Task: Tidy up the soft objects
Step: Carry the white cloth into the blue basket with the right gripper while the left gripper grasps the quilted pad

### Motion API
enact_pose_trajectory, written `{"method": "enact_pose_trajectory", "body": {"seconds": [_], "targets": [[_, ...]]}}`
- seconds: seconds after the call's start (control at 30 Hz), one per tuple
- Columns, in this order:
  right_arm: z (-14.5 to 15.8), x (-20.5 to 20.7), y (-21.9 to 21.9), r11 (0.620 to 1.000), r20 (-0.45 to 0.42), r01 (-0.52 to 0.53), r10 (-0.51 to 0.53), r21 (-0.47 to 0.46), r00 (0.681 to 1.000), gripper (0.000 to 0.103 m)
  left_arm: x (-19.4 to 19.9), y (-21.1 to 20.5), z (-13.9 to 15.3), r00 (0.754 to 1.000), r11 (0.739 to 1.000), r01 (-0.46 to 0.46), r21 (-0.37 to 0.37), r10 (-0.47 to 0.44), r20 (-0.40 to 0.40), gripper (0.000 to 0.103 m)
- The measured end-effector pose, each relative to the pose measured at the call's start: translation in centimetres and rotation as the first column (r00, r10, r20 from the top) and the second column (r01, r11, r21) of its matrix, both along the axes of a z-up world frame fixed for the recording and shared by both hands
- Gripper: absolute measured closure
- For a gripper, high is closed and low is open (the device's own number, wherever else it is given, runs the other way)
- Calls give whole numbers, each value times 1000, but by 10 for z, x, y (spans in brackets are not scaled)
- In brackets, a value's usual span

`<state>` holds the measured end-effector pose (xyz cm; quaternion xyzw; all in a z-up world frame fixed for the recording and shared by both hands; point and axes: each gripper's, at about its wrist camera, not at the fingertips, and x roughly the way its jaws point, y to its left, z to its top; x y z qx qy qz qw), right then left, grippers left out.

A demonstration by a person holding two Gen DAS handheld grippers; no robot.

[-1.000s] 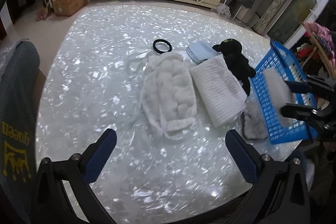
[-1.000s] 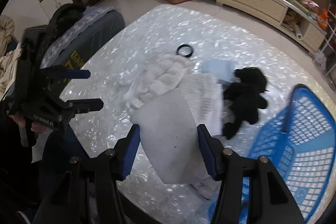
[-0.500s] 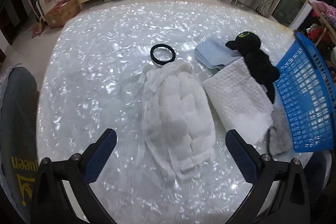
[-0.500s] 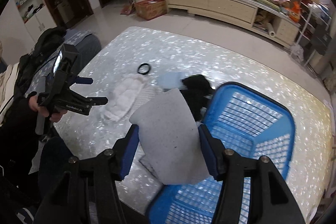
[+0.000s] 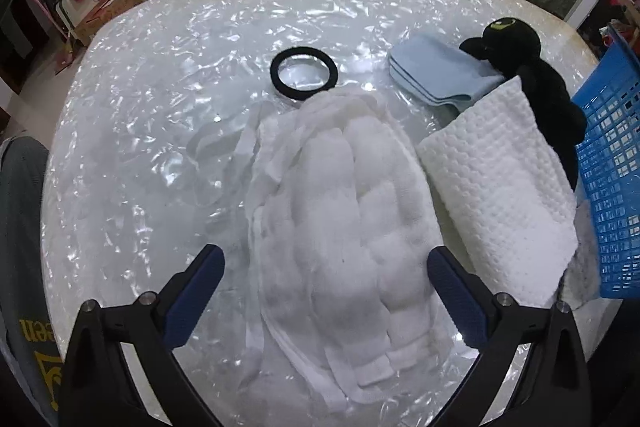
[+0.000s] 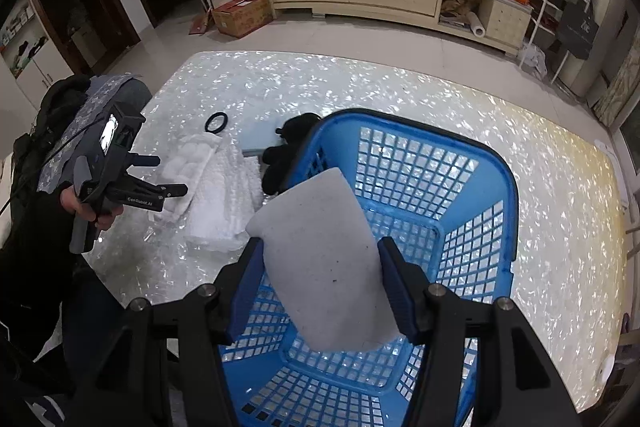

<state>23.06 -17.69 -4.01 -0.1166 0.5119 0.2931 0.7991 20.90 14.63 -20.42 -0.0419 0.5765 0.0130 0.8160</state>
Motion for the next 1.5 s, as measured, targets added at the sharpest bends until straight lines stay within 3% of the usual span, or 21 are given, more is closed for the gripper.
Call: {"method": "enact_pose_trajectory", "body": {"seconds": [0.3, 0.4, 0.53, 0.67, 1.1, 1.27, 1.5], "targets": [[-13, 10, -13, 999, -37, 35, -35, -7, 999, 46, 17, -13, -2, 1000, 1000, 24, 10, -24, 8, 14], [-19, 11, -16, 999, -54, 47, -48, -20, 997, 46, 21, -19, 1, 999, 999, 33, 3, -33, 16, 29], [-28, 9, -18, 998, -77, 52, -56, -46, 995, 45, 25, -24, 6, 999, 999, 35, -12, -35, 23, 62], [-43, 9, -22, 993, -111, 74, -84, -96, 990, 44, 24, -23, 13, 999, 999, 38, -5, -38, 26, 74], [-85, 0, -21, 971, -219, 68, -120, -228, 968, 41, -9, -11, 53, 994, 998, 13, -60, -6, 110, 77], [-83, -5, -22, 969, -209, 72, -124, -237, 970, 39, -28, -14, 78, 987, 997, 23, -78, -11, 161, 77], [-81, -18, -15, 971, -233, 56, -112, -234, 966, 24, -49, -28, 112, 979, 998, 34, -56, -22, 205, 77]]}}
